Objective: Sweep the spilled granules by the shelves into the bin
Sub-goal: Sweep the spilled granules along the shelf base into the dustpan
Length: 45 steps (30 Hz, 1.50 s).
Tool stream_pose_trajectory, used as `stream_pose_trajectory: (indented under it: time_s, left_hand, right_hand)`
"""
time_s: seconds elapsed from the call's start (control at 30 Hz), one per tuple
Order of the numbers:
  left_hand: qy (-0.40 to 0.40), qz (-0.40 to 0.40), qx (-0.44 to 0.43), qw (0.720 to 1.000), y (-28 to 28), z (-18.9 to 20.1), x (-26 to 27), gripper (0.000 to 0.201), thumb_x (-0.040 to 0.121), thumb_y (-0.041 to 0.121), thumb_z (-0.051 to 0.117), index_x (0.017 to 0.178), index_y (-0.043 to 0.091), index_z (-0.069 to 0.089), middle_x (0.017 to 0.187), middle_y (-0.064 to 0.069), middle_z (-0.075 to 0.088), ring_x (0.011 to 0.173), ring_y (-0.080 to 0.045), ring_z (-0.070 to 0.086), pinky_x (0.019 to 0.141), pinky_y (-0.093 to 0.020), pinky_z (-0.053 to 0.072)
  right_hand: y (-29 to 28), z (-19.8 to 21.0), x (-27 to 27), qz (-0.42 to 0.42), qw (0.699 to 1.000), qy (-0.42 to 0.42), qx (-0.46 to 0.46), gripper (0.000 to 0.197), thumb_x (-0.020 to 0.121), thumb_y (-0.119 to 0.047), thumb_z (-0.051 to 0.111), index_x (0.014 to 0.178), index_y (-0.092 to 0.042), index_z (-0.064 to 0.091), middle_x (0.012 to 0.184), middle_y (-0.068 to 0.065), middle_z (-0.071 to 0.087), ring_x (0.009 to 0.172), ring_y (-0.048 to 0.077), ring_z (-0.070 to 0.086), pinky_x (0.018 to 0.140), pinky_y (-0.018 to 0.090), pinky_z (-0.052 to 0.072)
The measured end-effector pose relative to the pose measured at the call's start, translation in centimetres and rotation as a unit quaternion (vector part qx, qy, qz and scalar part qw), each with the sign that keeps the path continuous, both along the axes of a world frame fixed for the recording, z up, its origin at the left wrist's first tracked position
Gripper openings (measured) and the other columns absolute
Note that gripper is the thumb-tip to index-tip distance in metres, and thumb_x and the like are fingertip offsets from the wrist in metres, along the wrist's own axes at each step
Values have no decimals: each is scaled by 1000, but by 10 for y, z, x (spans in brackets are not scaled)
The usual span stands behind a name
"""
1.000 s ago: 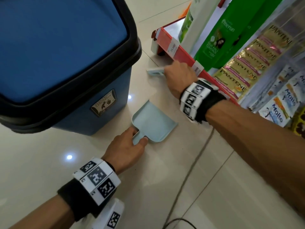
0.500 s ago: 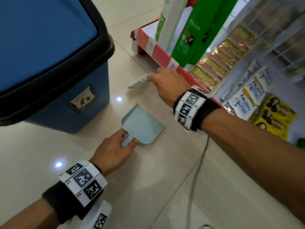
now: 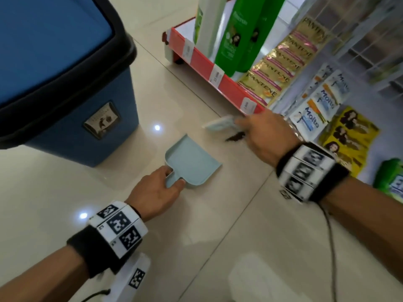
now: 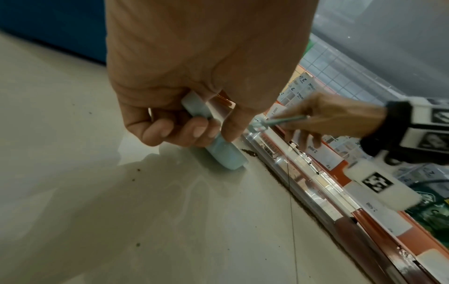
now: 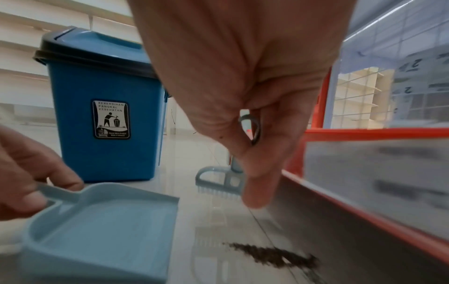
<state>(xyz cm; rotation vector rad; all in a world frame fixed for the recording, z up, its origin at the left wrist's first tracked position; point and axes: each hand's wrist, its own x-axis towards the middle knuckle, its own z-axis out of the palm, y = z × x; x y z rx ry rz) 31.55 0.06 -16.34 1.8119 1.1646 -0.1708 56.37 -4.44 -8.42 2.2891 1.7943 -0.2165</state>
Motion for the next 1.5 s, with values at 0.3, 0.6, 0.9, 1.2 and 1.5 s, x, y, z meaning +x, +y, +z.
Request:
stream_pose_trajectory:
  time_s: [0.3,0.6,0.9,1.2,1.5]
  left_hand:
    - [-9,-10,18,1000,-12,-1,24,50,94,47,50,132,15,51,121,-5,63,92,-20,56,76,-30,41]
    - [-17,-18,-6,1000,-19,-4,25,50,94,47,51,133,15,50,107,6,58,93,-18,59,76,-30,43]
    - [-15,-7,4,1000,-25,4,21,45,95,46,51,128,16,52,109,1,63,94,-21,61,77,-33,47]
    - [-16,4,18,1000,-27,3,3,45,94,47,51,126,16,53,100,4,62,79,-11,57,59,-18,38]
    - [-15,-24,14,999,-41,2,15,47,95,46,51,129,15,52,113,-2,64,94,-19,61,72,-29,43]
  right_hand:
    - [47,-35,-16,-71,997,-17,2,33,98,-5,42,125,-12,60,114,16,63,106,37,61,74,41,45]
    - [-53,0,2,-121,991,-24,-57,19,94,-7,48,106,-7,63,96,12,61,83,29,58,71,34,47]
    - [23,-14,-17,-17,999,-26,34,32,103,-12,36,128,-16,57,72,4,43,66,26,51,66,36,48]
    - [-83,-1,24,-20,997,-25,-64,35,98,-16,42,129,-26,56,101,10,65,91,30,65,74,37,53]
    - [-38,-14,3,-3,997,11,75,47,98,-10,44,141,-28,44,70,0,46,65,23,53,58,29,36]
